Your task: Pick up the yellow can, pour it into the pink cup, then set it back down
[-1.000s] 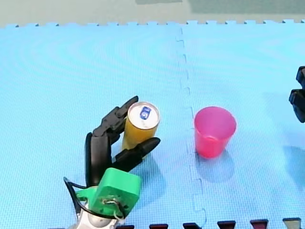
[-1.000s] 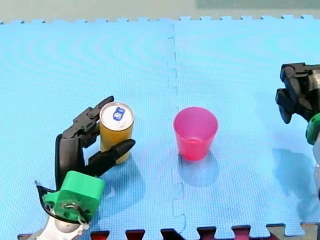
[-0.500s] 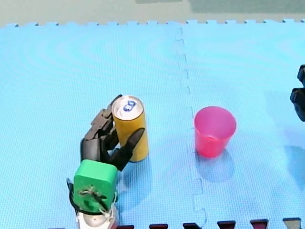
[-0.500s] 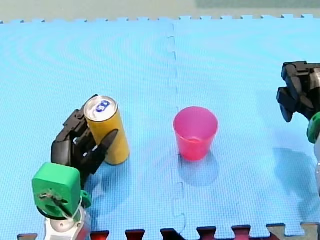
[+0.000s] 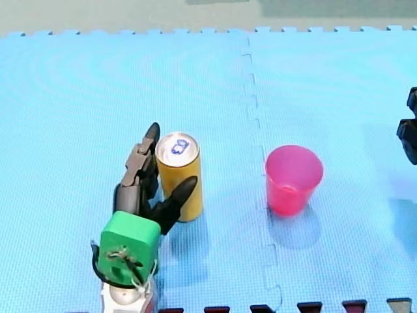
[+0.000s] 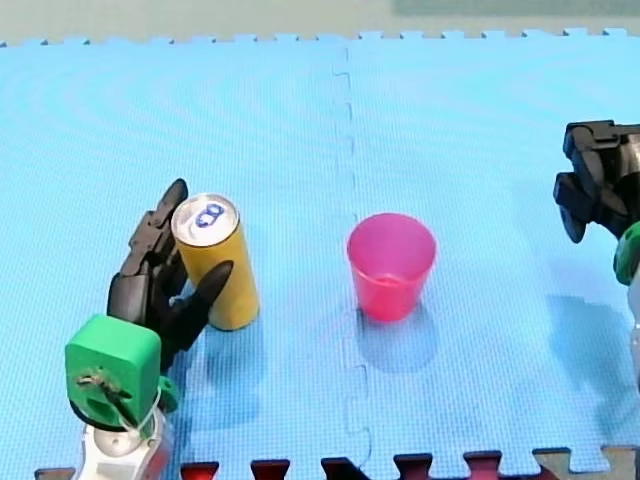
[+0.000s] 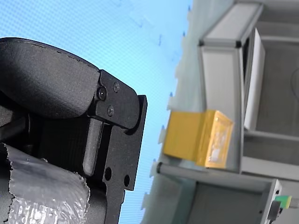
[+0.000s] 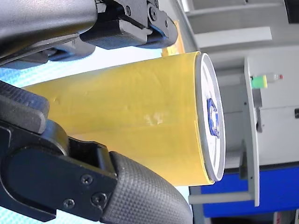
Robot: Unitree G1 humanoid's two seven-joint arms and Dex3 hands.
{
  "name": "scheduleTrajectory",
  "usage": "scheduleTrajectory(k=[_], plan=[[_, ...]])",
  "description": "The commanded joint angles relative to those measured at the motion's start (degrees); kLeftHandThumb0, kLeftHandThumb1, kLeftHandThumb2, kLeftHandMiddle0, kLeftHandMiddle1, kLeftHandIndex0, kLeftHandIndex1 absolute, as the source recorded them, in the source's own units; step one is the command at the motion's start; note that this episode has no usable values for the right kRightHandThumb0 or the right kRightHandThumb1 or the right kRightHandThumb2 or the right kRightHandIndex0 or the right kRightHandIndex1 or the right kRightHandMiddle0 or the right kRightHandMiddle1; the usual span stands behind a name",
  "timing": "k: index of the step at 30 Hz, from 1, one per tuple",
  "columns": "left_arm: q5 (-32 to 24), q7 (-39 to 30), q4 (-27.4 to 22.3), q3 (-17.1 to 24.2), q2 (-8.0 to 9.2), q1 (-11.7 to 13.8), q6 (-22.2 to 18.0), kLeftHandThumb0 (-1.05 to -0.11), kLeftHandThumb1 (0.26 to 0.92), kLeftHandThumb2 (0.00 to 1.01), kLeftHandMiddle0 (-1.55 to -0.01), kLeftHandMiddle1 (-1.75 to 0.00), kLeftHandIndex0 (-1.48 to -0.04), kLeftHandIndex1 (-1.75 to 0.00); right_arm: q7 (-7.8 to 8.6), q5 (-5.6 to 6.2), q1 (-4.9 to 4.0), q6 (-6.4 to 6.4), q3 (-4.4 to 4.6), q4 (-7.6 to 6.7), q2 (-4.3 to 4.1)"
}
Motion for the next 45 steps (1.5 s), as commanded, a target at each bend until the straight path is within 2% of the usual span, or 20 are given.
scheduleTrajectory(k=[1, 7, 22, 30, 37, 45], plan=[[2.1, 1.7, -0.5, -1.2, 1.01, 0.0, 0.7, -1.048, 0.913, 0.02, -0.18, 0.00, -0.23, 0.00, -0.19, 0.05, -0.30, 0.10, -0.03, -0.05, -0.13], [6.5, 5.8, -1.2, -3.7, 2.38, 0.4, 1.7, -1.048, 0.921, 0.03, -0.17, 0.00, -0.20, 0.00, -0.60, -0.21, -0.31, -0.01, 0.23, 0.03, -0.11], [9.1, 8.9, -2.8, -6.3, 3.56, 1.7, 1.5, -1.048, 0.920, 0.05, -0.18, 0.00, -0.18, 0.00, -0.95, -0.39, -0.19, -0.16, 0.42, 0.02, -0.05], [8.4, 8.2, -4.1, -6.2, 3.86, 2.4, 1.4, -1.048, 0.920, 0.04, -0.18, 0.00, -0.17, 0.00, -0.83, -0.33, -0.11, -0.15, 0.29, 0.38, -0.03], [5.0, 5.3, -5.0, -4.4, 4.12, 4.2, 0.3, -1.048, 0.921, 0.03, -0.17, 0.00, -0.18, 0.00, -0.63, -0.37, 0.05, -0.44, 0.27, 0.38, -0.21], [3.9, 4.8, -5.9, -3.1, 5.20, 6.6, -1.2, -1.048, 0.921, 0.05, -0.16, 0.00, -0.18, 0.00, -0.74, -1.16, -0.04, -0.53, 0.81, 0.47, -0.77]])
